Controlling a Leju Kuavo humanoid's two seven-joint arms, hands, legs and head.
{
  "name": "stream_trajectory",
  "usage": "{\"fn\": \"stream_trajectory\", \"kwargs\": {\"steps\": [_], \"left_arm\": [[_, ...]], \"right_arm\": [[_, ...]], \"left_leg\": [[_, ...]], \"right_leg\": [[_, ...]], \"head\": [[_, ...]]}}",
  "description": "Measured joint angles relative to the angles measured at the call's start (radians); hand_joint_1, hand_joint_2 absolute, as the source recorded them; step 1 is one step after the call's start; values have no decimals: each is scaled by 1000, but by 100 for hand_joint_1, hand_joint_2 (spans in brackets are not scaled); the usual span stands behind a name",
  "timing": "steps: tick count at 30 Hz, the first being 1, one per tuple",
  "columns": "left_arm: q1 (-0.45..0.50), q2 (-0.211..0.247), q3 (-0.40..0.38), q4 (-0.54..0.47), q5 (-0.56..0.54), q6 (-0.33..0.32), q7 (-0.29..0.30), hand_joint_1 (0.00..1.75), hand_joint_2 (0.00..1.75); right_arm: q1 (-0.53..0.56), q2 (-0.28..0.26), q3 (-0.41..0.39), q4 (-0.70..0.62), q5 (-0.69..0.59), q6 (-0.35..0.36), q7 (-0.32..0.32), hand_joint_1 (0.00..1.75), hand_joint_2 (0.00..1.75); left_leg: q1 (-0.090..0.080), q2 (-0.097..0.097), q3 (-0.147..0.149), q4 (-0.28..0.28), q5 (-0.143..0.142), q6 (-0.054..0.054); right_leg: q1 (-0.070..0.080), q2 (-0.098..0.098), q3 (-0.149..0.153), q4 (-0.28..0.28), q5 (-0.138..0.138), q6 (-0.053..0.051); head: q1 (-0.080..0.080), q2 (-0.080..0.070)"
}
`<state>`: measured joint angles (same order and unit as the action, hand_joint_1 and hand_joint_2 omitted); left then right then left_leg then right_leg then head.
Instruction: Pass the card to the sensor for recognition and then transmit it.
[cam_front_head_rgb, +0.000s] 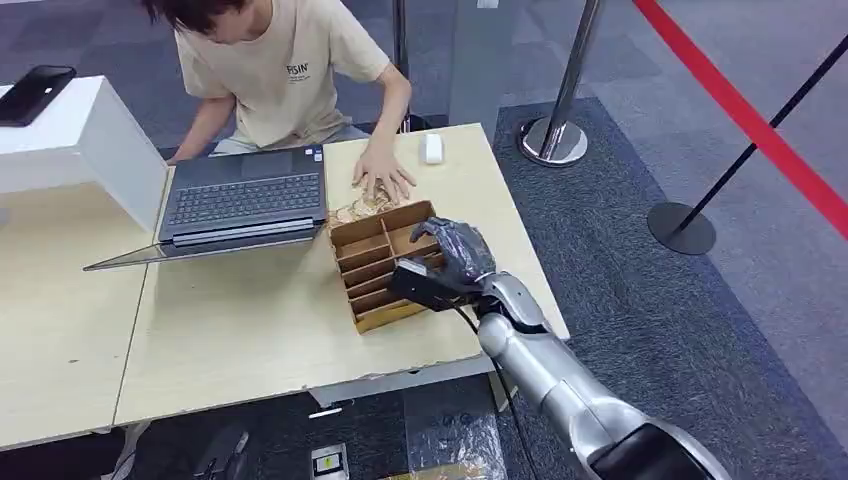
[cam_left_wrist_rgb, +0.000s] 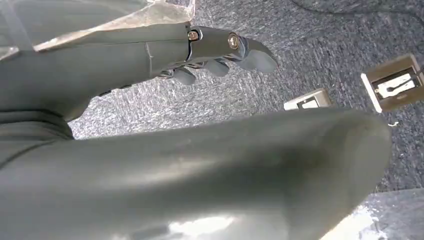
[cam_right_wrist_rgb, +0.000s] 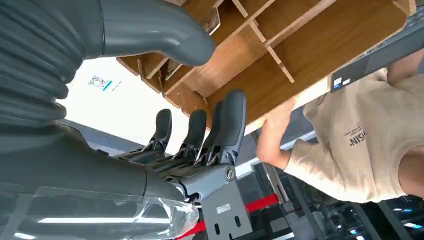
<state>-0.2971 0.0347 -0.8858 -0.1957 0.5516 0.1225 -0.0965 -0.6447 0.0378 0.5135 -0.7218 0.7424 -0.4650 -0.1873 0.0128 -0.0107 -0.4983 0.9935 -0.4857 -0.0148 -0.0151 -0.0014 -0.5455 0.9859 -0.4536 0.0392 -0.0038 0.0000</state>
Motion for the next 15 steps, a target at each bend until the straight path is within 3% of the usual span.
{"fn": "stream_trajectory", "kwargs": {"steps": [15], "left_arm": [[-9, -4, 0, -2, -5, -6, 6, 0, 0]], "right_arm": [[-26, 3, 12, 57, 57, -8, 7, 86, 175]], "left_leg": [[0, 0, 0, 0, 0, 0]], "right_leg": [[0, 0, 0, 0, 0, 0]], "head": [[0, 0]]}}
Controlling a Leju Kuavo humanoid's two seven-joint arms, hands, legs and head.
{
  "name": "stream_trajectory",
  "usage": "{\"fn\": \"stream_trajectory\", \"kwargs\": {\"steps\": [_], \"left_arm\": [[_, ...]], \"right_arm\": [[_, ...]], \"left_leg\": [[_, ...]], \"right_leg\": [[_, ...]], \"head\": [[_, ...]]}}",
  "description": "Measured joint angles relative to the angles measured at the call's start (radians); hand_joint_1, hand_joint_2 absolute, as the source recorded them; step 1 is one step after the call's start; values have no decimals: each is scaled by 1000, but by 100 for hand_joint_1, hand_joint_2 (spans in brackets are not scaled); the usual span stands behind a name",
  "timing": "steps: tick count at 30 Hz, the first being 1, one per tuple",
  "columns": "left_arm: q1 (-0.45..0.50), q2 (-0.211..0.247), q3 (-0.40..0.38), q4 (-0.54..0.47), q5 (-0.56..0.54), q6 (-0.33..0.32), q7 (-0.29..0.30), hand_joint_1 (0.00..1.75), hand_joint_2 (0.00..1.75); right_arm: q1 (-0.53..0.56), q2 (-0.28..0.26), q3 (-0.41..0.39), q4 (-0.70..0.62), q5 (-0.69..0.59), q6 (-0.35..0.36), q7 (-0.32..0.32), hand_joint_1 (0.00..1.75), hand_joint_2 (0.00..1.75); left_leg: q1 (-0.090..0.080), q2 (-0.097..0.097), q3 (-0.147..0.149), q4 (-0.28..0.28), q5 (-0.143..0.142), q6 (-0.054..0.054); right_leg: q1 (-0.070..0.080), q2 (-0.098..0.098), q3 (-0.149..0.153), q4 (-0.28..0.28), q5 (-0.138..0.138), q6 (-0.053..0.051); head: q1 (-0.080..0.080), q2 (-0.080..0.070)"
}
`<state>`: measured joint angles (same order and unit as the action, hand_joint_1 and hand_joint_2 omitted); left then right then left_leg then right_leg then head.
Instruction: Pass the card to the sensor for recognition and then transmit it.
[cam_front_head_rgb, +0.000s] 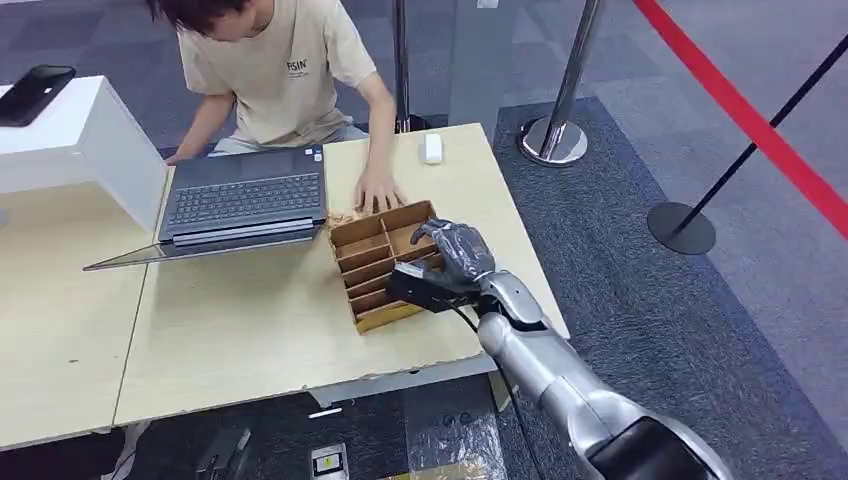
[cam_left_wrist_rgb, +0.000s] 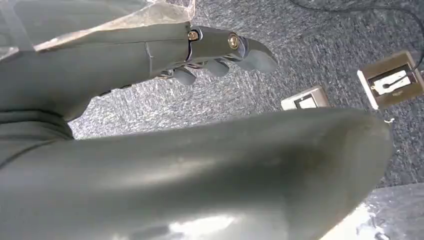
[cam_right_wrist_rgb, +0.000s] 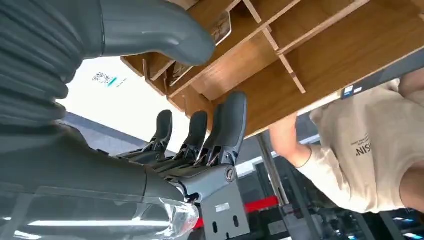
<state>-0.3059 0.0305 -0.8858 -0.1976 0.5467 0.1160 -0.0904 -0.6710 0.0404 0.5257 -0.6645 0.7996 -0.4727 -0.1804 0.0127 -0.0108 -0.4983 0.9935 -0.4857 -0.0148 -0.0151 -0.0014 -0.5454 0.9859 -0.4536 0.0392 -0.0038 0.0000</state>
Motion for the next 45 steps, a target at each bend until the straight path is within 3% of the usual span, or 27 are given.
{"fn": "stream_trajectory", "kwargs": {"steps": [20, 26, 37, 41, 45], "left_arm": [[-8, -4, 0, -2, -3, -10, 13, 0, 0], [-13, -8, 0, -2, -4, -21, 16, 0, 0], [-22, -15, 0, -3, -9, -27, 31, 0, 0], [-24, -16, 0, -3, -10, -27, 31, 0, 0], [-24, -17, 0, -3, -10, -27, 33, 0, 0]], "right_arm": [[-8, 0, 19, 39, 84, -49, 37, 82, 175], [-10, -1, 26, 50, 161, -79, 83, 54, 175], [-14, -10, 37, 55, 196, -74, 110, 63, 175], [-14, -12, 38, 55, 192, -66, 111, 86, 175], [-14, -14, 38, 55, 183, -63, 110, 86, 175]], "left_leg": [[0, 0, 0, 0, 0, 0], [0, 0, 0, 0, 0, 0], [0, 0, 0, 0, 0, 0], [0, 0, 0, 0, 0, 0], [0, 0, 0, 0, 0, 0]], "right_leg": [[0, 0, 0, 0, 0, 0], [0, 0, 0, 0, 0, 0], [0, 0, 0, 0, 0, 0], [0, 0, 0, 0, 0, 0], [0, 0, 0, 0, 0, 0]], "head": [[0, 0], [0, 0], [0, 0], [0, 0], [0, 0]]}}
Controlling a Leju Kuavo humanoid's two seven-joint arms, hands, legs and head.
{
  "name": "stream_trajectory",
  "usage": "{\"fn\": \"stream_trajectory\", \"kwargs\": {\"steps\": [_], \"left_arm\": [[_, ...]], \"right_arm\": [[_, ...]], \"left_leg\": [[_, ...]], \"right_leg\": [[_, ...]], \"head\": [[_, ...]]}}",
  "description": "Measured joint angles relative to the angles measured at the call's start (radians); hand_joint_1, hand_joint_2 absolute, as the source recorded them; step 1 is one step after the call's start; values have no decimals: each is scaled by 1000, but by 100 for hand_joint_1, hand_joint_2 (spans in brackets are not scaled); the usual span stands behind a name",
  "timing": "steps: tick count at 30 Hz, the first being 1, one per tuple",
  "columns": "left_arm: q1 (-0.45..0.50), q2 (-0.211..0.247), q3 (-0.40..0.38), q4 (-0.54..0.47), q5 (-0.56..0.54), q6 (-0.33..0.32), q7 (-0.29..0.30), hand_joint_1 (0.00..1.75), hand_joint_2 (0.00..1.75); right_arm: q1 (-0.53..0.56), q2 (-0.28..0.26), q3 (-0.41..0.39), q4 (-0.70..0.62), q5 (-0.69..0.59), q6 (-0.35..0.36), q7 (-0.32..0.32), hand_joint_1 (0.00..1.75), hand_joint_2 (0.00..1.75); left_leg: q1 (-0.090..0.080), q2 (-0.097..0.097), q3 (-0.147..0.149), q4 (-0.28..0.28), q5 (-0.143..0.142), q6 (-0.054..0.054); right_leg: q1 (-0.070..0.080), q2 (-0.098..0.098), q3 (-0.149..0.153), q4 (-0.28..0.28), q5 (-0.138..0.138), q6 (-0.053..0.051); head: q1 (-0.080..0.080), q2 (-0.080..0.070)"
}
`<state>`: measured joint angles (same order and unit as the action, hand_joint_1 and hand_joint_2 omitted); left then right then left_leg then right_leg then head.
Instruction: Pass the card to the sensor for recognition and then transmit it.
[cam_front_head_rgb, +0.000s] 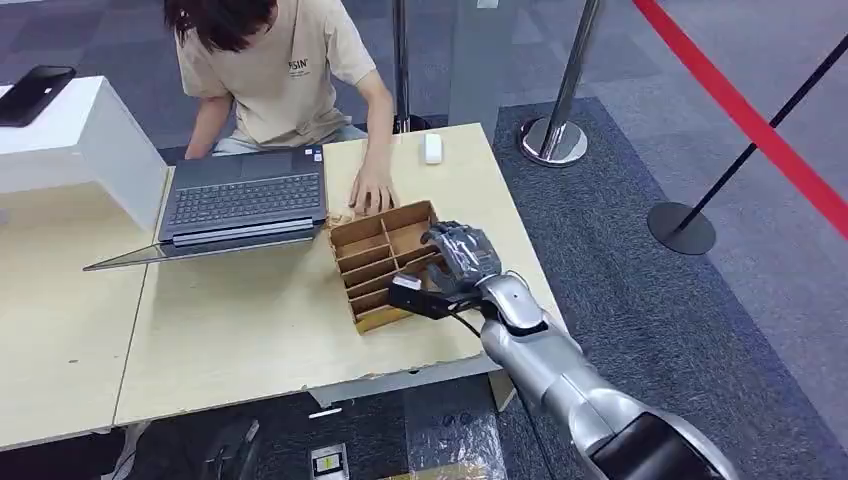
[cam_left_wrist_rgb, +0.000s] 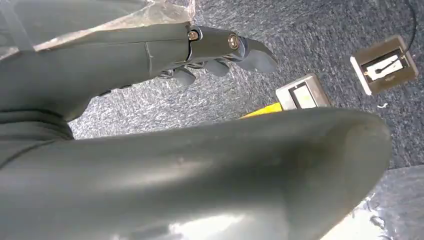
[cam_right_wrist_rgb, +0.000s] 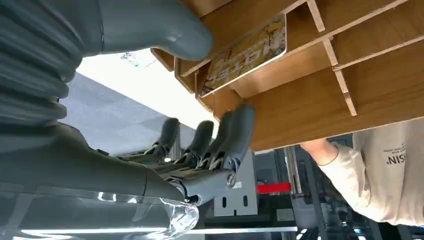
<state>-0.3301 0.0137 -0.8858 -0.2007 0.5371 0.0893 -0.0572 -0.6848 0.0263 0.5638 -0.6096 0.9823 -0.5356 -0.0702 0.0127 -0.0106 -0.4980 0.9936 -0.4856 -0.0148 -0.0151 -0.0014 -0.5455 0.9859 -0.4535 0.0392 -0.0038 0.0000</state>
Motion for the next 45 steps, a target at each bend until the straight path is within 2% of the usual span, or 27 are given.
{"fn": "stream_trajectory", "kwargs": {"steps": [1, 4, 8, 23, 24, 28, 32, 33, 37, 40, 43, 45], "left_arm": [[0, 0, 0, 0, 0, 0, 0, 0, 0], [0, -1, 0, 0, 0, 0, 0, 0, 0], [0, -1, 0, 0, 0, 0, 1, 0, 0], [-2, -3, 0, -1, 4, 0, 12, 0, 0], [-2, -3, 0, -1, 4, 0, 12, 0, 0], [-2, -3, 0, -2, 6, 2, 12, 0, 0], [-2, -7, 4, -3, 11, 12, 14, 0, 0], [-2, -7, 5, -3, 11, 11, 13, 0, 0], [7, -6, 7, -3, 18, 10, -8, 0, 0], [23, -3, 13, -3, 19, 18, -31, 0, 0], [38, -1, 16, -3, 19, 21, -45, 0, 0], [45, 0, 18, -3, 17, 23, -50, 0, 0]], "right_arm": [[0, -1, 0, 0, -3, 1, 0, 86, 175], [0, -2, 0, 0, -5, 1, 0, 120, 175], [0, -2, 0, 0, -5, 2, 0, 115, 175], [2, -6, 0, -1, -8, 5, -2, 119, 175], [3, -6, 0, -1, -8, 5, -2, 129, 175], [3, -7, 0, -1, -10, 5, -2, 138, 175], [7, -7, 0, -1, -17, -2, -3, 175, 175], [7, -8, -1, -2, -28, -4, -8, 175, 175], [11, -10, -22, -46, -168, 18, -54, 175, 175], [-4, -15, -58, -146, -344, 105, -55, 175, 175], [-50, -29, -99, -261, -529, 193, -26, 175, 175], [-92, -45, -127, -329, -606, 231, -13, 175, 175]], "left_leg": [[0, 0, 0, 0, 0, 0], [0, 0, 0, 0, 0, 0], [0, 0, 0, 0, 0, 0], [0, 0, 0, 0, 0, 0], [0, 0, 0, 0, 0, 0], [0, 0, 0, 0, 0, 0], [0, 0, 0, 0, 0, 0], [0, 0, 0, 0, 0, 0], [0, 0, 0, 0, 0, 0], [0, 1, 0, 0, 0, 0], [0, 0, 0, 0, 0, 0], [0, 0, 0, 0, 0, 0]], "right_leg": [[0, 0, 0, 0, 0, 0], [0, 0, 0, 0, 0, 0], [0, 0, 0, 0, 0, 0], [0, 0, 0, 0, 0, 0], [0, 0, 0, 0, 0, 0], [0, 0, 0, 0, 0, 0], [0, 0, 0, 0, 0, 0], [0, 0, 0, 0, 0, 0], [0, 0, 0, 0, 0, 0], [0, 0, 0, 0, 0, 0], [0, 0, 0, 0, 0, 0], [0, 0, 0, 0, 0, 0]], "head": [[0, 0], [0, 0], [0, 0], [0, 0], [0, 0], [0, 0], [0, 0], [0, 0], [0, 0], [0, 0], [0, 0], [0, 0]]}}
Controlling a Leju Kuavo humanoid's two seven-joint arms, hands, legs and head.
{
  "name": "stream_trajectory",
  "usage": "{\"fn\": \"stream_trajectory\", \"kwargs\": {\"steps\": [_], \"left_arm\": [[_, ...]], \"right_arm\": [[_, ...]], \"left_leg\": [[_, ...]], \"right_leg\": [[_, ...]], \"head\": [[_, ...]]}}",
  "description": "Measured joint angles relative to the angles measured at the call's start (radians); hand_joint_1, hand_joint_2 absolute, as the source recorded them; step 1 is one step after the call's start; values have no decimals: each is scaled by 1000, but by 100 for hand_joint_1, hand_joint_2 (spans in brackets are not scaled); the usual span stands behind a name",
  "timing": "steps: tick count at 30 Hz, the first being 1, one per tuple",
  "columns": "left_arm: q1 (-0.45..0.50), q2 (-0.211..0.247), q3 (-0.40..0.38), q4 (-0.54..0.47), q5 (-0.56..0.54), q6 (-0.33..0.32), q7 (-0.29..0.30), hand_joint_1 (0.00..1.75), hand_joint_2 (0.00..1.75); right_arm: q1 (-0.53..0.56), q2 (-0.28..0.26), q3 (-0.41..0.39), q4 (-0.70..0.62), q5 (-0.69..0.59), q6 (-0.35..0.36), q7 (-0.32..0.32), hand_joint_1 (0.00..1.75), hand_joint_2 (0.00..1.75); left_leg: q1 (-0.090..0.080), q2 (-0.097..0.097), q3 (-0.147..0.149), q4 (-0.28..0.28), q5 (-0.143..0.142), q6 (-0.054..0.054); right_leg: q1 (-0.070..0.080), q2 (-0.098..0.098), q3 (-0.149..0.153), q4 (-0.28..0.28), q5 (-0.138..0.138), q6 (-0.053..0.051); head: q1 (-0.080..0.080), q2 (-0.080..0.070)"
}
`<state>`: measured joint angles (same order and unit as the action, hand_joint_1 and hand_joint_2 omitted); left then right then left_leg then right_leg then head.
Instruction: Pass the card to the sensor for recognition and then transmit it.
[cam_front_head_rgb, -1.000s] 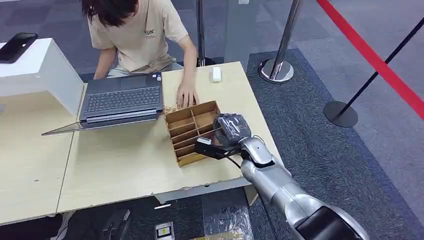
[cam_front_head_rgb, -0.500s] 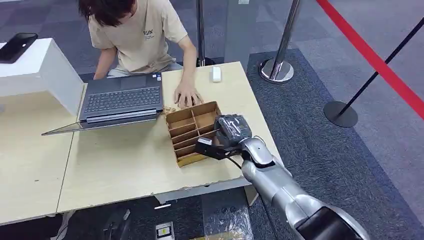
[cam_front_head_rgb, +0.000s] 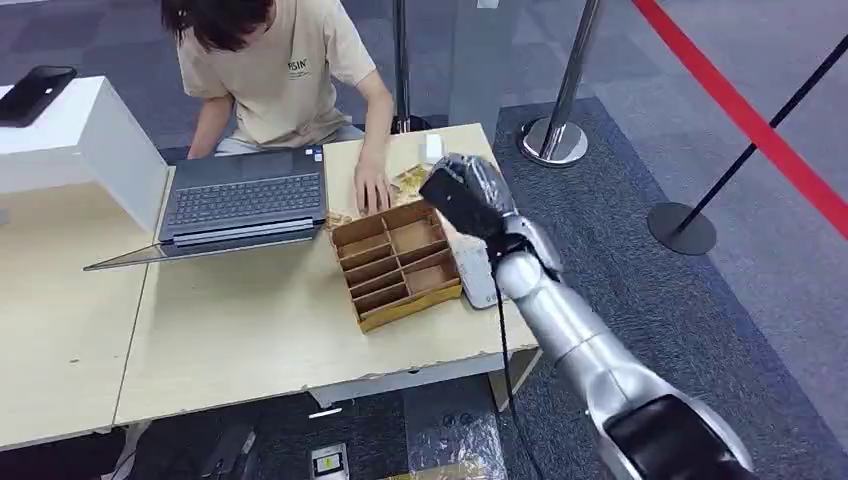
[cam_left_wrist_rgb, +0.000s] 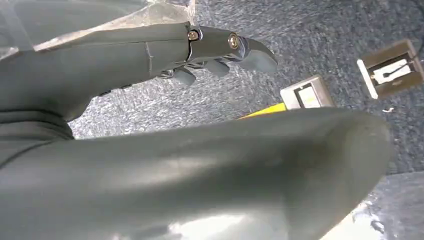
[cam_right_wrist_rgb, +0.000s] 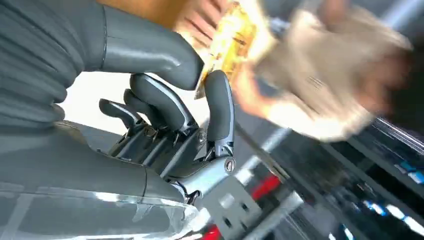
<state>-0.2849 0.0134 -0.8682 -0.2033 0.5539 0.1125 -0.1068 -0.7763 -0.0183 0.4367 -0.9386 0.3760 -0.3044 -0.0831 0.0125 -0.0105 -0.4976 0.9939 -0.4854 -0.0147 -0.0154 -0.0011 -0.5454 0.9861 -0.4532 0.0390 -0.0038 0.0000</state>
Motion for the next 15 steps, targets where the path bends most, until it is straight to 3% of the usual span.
{"fn": "stream_trajectory", "kwargs": {"steps": [9, 15], "left_arm": [[2, 5, 4, 0, -19, 1, -8, 0, 0], [-9, 5, 4, 0, -37, -13, -1, 0, 0]], "right_arm": [[-112, -34, -69, -90, -183, 57, -35, 175, 175], [-217, -26, -68, 14, -149, 56, -76, 175, 175]], "left_leg": [[0, 0, 0, 0, 0, 0], [0, 0, -1, 0, 0, 0]], "right_leg": [[0, 0, 0, 0, 0, 0], [0, 0, 0, 0, 0, 0]], "head": [[0, 0], [0, 0]]}}
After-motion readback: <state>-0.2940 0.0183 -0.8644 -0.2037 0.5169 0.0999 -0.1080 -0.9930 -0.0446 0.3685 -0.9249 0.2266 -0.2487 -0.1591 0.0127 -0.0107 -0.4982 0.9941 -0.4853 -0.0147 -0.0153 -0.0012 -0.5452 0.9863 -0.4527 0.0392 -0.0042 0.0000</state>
